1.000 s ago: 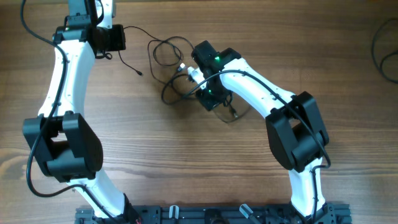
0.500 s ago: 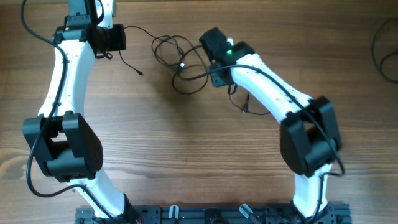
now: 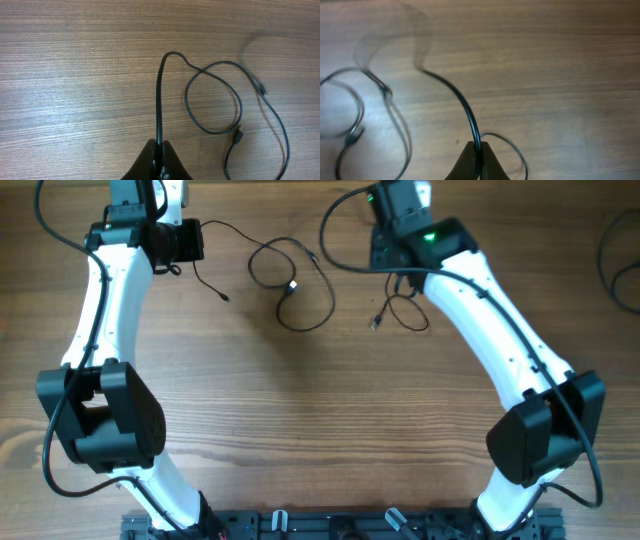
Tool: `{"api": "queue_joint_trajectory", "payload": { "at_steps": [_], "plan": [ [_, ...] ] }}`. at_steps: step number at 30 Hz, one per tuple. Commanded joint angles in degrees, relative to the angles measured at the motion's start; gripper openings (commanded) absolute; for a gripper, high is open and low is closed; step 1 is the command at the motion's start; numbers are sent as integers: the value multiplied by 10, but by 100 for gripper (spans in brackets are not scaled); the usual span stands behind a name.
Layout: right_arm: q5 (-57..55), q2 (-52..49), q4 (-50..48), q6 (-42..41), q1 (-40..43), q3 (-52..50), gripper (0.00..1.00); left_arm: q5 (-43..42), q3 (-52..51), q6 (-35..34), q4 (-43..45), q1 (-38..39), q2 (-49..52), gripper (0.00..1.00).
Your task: Untangle cables
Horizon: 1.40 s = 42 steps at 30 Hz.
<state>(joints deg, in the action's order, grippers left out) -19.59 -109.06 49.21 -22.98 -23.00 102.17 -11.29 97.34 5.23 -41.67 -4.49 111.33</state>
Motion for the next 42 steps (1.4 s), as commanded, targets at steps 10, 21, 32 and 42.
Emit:
{"api": "queue_joint_trajectory", "payload": {
  "at_steps": [10,21,32,42],
  "plan": [
    [41,13,2,5,49,14,4,-11,-2,5,-2,2,-11,5],
    [78,13,14,3,48,13,4,-38,-2,5,-4,2,-11,9],
    [77,13,12,5,29,13,4,-104,-2,4,-6,31,-11,38],
    [49,13,-7,5,29,13,4,-101,-2,5,-6,101,-11,72]
  ]
}}
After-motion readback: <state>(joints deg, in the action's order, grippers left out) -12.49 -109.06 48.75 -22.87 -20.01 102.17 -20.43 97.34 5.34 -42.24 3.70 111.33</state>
